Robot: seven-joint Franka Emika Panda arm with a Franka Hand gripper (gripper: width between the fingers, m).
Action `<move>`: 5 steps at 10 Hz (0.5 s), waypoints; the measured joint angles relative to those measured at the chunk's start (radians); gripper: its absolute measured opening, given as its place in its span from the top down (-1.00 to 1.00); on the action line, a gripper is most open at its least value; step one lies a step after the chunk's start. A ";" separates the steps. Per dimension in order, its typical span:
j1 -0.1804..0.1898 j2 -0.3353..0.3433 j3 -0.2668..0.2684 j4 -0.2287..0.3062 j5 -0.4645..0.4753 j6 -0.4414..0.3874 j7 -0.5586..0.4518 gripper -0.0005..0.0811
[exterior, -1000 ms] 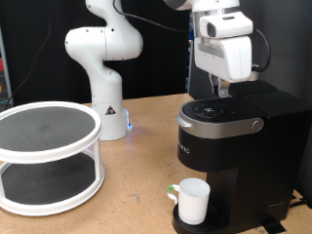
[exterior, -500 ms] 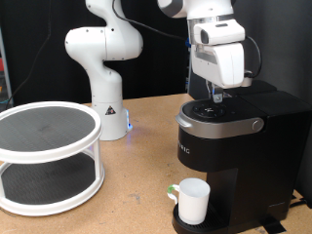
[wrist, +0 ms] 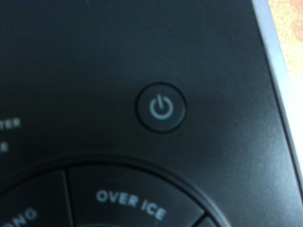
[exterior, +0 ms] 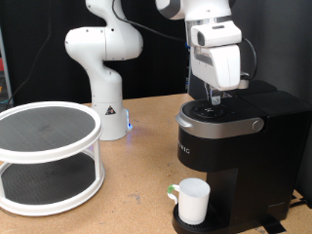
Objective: Make a cup of coffee with the keurig machine
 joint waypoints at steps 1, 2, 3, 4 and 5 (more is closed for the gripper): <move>-0.003 0.003 0.000 -0.001 -0.004 0.001 0.001 0.97; -0.004 0.007 0.000 -0.002 -0.013 0.001 0.007 0.97; -0.004 0.011 0.000 -0.004 -0.024 0.001 0.017 0.97; -0.005 0.014 0.000 -0.007 -0.034 0.001 0.025 0.97; -0.005 0.017 0.000 -0.010 -0.038 0.003 0.027 0.97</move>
